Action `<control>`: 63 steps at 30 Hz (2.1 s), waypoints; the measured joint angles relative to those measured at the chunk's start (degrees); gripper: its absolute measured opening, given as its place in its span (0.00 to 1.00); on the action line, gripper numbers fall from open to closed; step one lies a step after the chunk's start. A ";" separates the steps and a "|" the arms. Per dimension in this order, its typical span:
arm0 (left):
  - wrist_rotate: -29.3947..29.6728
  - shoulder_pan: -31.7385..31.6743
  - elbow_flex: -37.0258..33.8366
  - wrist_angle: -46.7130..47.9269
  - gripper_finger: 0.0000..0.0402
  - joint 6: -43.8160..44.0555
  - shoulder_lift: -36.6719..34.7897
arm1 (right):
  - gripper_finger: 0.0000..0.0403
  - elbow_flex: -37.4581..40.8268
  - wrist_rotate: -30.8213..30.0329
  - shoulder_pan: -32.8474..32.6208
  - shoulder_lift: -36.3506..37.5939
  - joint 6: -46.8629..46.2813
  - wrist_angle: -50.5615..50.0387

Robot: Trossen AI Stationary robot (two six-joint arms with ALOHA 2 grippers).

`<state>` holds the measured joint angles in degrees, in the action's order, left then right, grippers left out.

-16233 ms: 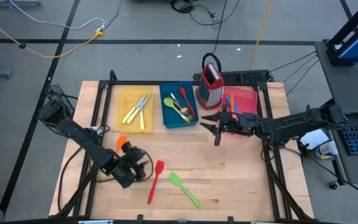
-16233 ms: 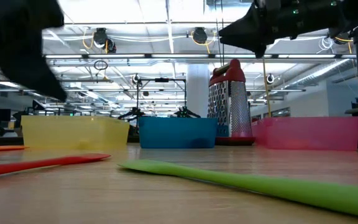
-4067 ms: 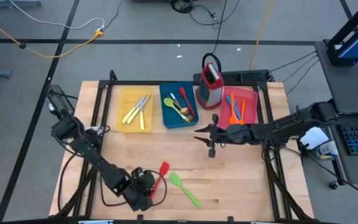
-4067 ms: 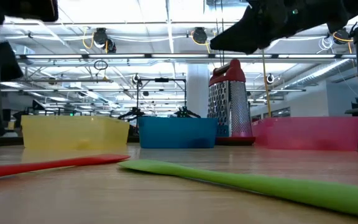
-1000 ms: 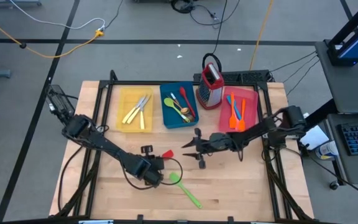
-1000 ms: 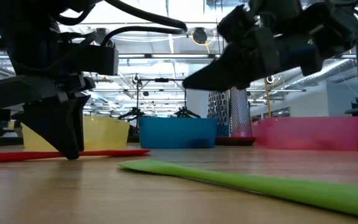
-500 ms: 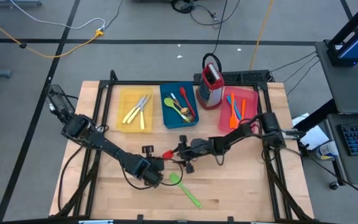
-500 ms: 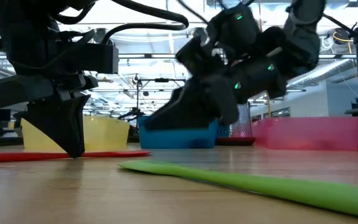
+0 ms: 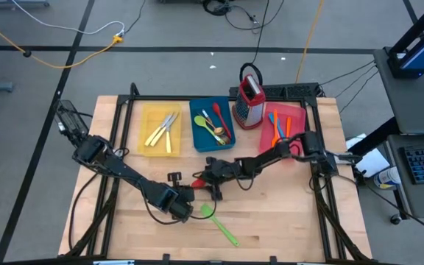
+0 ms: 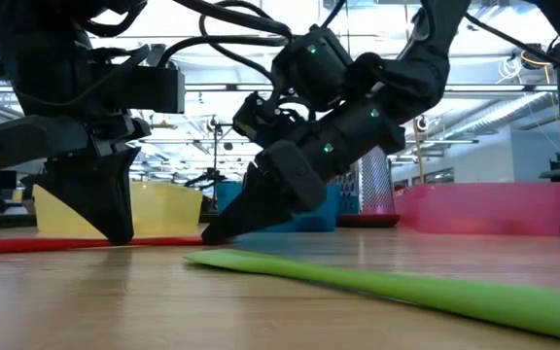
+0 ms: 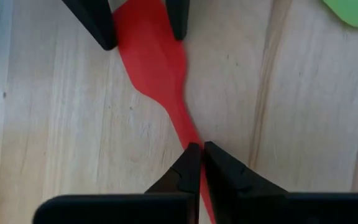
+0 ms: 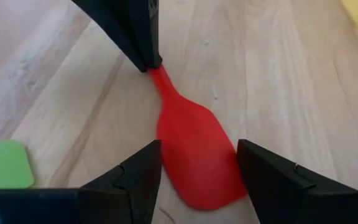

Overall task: Pick & Place Kitchen Items
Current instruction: Put the red spatula into the pink bin

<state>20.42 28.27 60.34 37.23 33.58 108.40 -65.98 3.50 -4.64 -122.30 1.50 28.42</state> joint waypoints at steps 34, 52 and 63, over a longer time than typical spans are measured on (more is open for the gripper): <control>-6.84 3.52 5.80 16.49 0.22 17.97 0.23 | 0.01 0.01 3.74 1.61 0.05 3.59 -3.72; -5.65 4.91 4.37 15.20 0.01 15.54 0.11 | 0.21 0.24 3.07 -0.27 0.66 7.23 2.63; -7.04 6.40 4.35 17.19 0.19 17.84 0.25 | 0.47 0.09 -0.56 -0.29 0.85 6.69 -1.35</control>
<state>13.37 34.67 64.69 54.42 51.42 108.65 -65.89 2.94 -4.93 -121.45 8.19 27.07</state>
